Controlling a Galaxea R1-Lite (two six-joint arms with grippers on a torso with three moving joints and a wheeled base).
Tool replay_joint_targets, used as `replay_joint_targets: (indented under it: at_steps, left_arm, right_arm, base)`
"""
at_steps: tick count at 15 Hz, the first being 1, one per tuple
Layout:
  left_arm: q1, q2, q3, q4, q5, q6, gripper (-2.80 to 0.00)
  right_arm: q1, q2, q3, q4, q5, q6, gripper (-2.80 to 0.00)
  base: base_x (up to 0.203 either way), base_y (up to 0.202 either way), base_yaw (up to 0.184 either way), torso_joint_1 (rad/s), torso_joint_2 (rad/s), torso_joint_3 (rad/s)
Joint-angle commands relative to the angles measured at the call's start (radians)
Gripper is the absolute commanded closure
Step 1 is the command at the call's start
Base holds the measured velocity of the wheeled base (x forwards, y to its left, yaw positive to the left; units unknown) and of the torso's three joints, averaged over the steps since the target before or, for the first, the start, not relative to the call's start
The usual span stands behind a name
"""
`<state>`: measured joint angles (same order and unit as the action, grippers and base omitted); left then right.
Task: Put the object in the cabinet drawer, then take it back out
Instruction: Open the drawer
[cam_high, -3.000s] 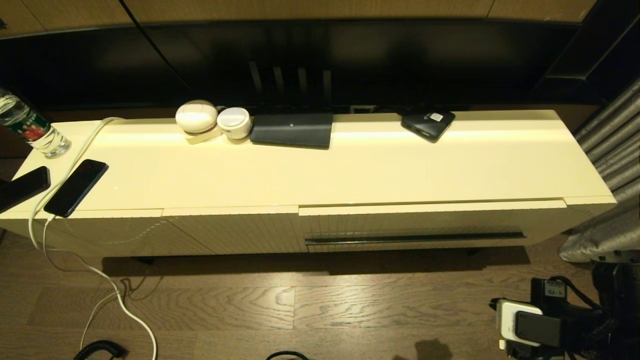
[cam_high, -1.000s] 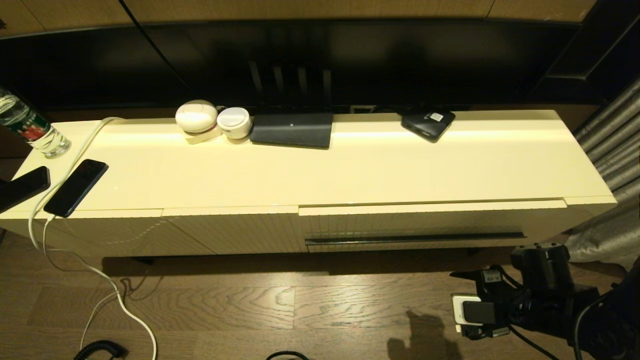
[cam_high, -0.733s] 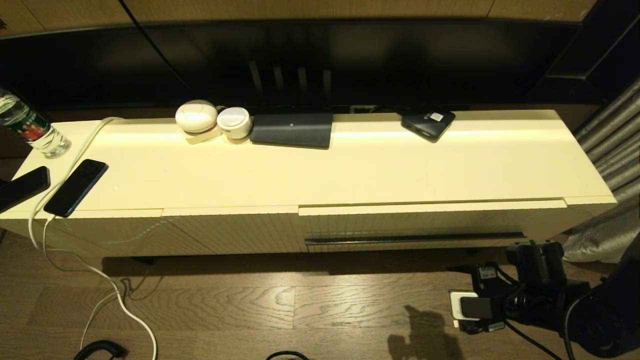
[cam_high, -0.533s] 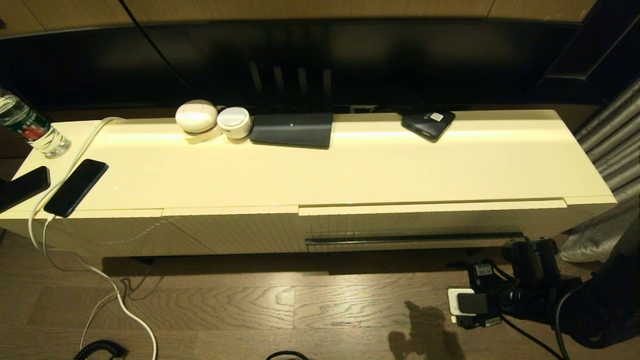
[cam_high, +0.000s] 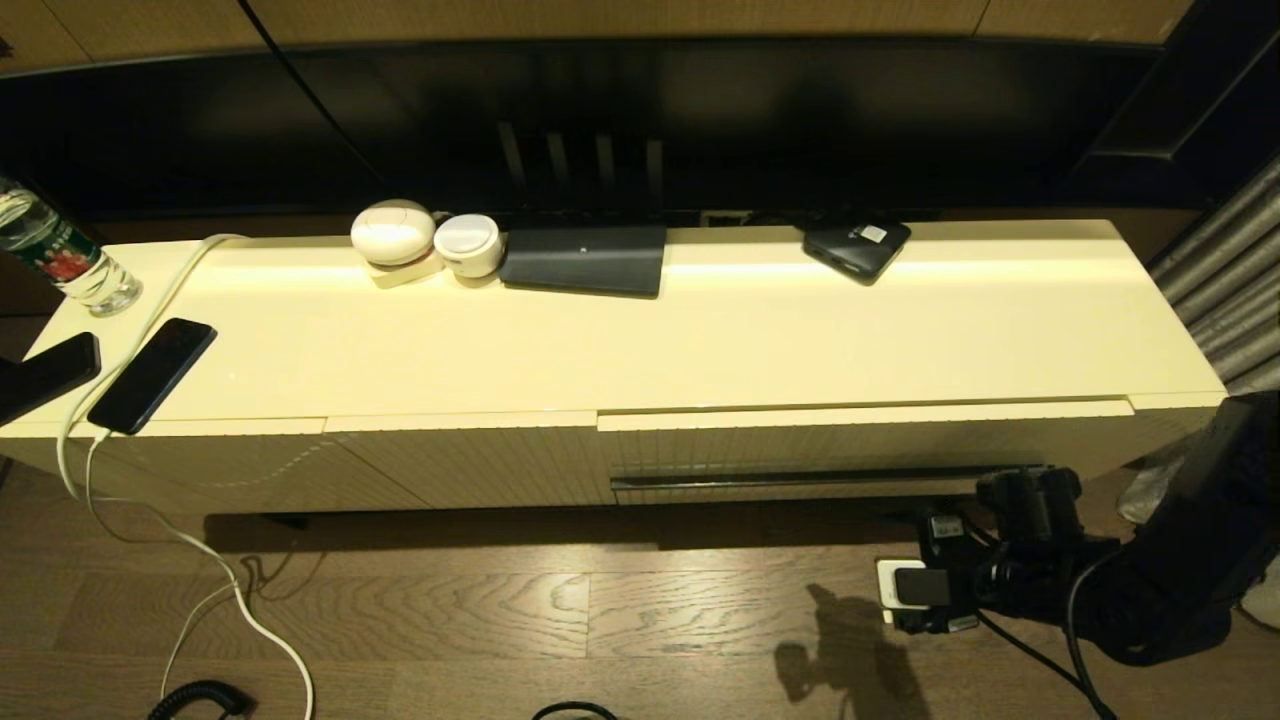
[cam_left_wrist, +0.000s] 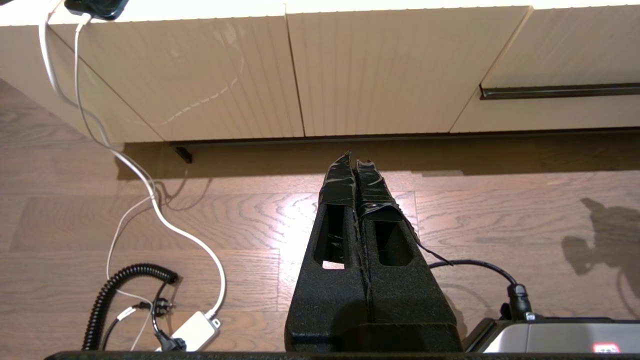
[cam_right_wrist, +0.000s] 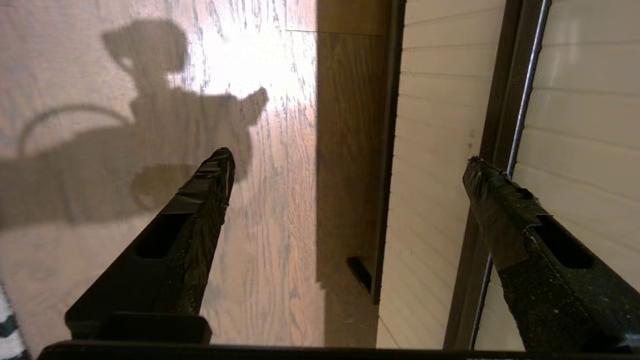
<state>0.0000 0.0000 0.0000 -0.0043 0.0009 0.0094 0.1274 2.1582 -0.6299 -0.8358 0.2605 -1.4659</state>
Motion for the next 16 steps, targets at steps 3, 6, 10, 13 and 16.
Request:
replay_joint_targets:
  at_steps: [3,6,10,13,16]
  left_arm:
    - [0.000,0.000,0.002,0.000,0.001,0.000,0.00]
    - [0.000,0.000,0.002,0.000,0.001,0.000,0.00]
    - [0.000,0.000,0.002,0.000,0.001,0.000,0.00]
    - [0.000,0.000,0.002,0.000,0.001,0.000,0.00]
    - [0.000,0.000,0.003,0.000,0.001,0.000,0.00]
  right_arm:
    - [-0.008,0.037,-0.050,-0.009,0.002,-0.008,-2.80]
    - [-0.012,0.056,-0.075,-0.012,0.001,-0.008,-2.80]
    - [-0.021,0.072,-0.102,-0.009,0.000,-0.008,-2.80]
    - [-0.025,0.088,-0.131,-0.008,0.000,-0.008,-2.80]
    - [-0.025,0.106,-0.163,-0.011,-0.003,-0.008,-2.80]
  base:
    - [0.000,0.000,0.000,0.000,0.00,0.000]
    - [0.000,0.000,0.000,0.000,0.00,0.000]
    - [0.000,0.000,0.000,0.000,0.00,0.000]
    - [0.000,0.000,0.000,0.000,0.00,0.000]
    - [0.000,0.000,0.000,0.000,0.00,0.000]
